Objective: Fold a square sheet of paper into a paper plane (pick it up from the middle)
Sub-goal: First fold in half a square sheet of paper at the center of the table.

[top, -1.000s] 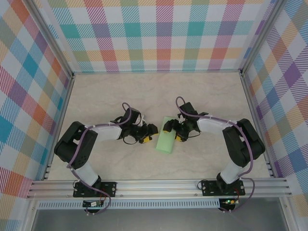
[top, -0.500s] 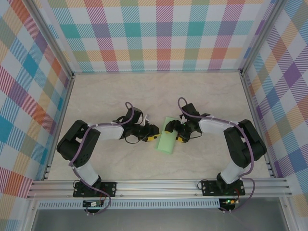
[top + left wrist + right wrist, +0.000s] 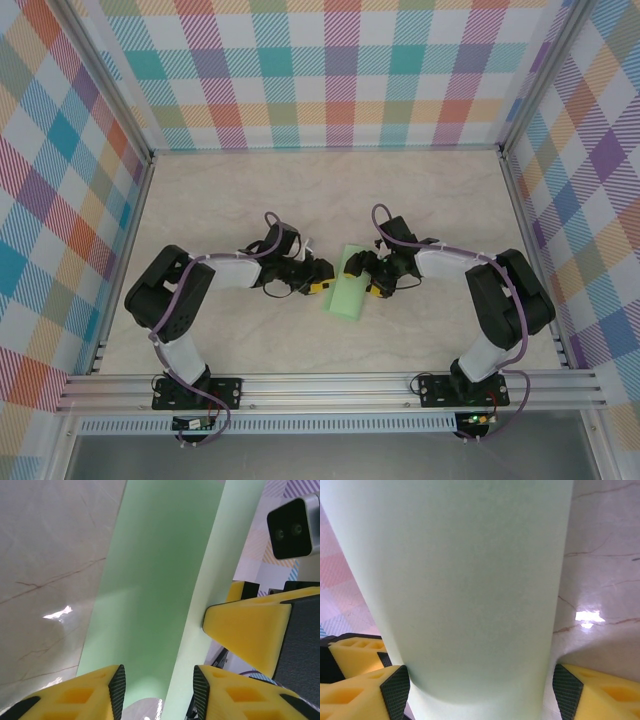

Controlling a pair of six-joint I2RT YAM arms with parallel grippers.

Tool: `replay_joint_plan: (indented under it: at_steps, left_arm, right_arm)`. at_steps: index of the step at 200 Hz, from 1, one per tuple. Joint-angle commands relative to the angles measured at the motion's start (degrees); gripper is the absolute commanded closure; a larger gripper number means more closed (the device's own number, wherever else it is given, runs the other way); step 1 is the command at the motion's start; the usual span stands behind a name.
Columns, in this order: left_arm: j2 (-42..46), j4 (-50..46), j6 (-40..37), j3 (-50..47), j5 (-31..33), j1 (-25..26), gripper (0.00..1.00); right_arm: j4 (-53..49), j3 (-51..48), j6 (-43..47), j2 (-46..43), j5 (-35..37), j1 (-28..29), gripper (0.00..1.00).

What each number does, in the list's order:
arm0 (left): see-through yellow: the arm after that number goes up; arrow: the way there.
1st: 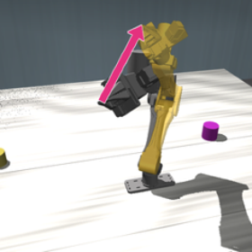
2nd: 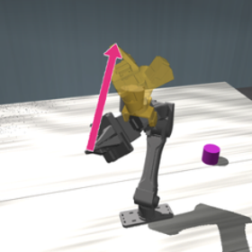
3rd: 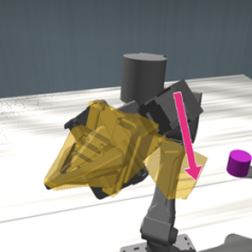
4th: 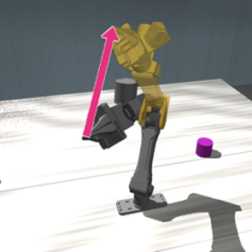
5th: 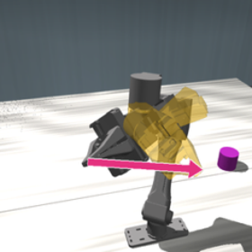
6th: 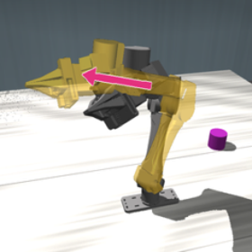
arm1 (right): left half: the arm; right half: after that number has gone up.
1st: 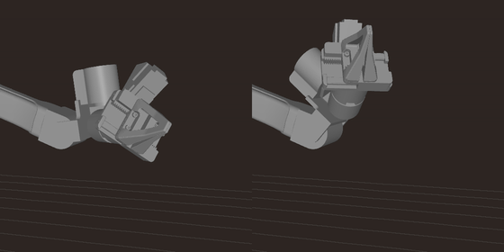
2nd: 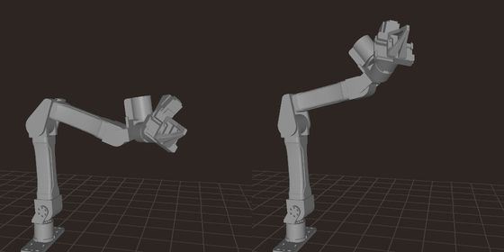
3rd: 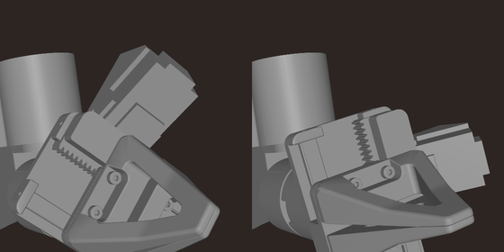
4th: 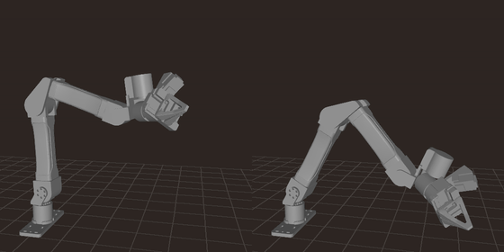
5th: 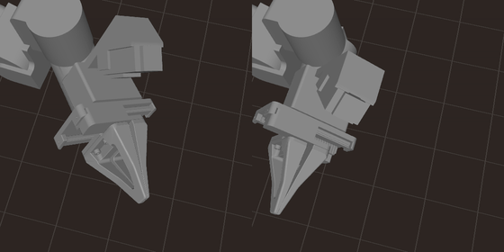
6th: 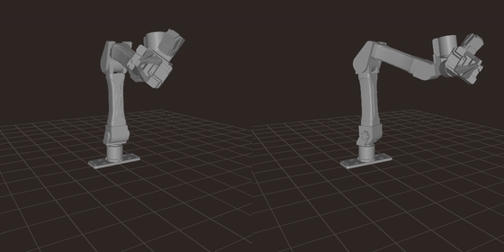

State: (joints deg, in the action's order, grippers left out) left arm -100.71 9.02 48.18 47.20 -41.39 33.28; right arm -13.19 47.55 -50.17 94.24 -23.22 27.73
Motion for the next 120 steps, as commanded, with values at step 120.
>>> replay_joint_plan:
  at_steps: [120]
  left_arm:
    - [-1.77,-6.97,-4.33,4.53,3.33,2.23,0.92]
  right_arm:
    - [-1.91,-0.57,-0.52,-5.09,1.47,-0.66,0.19]
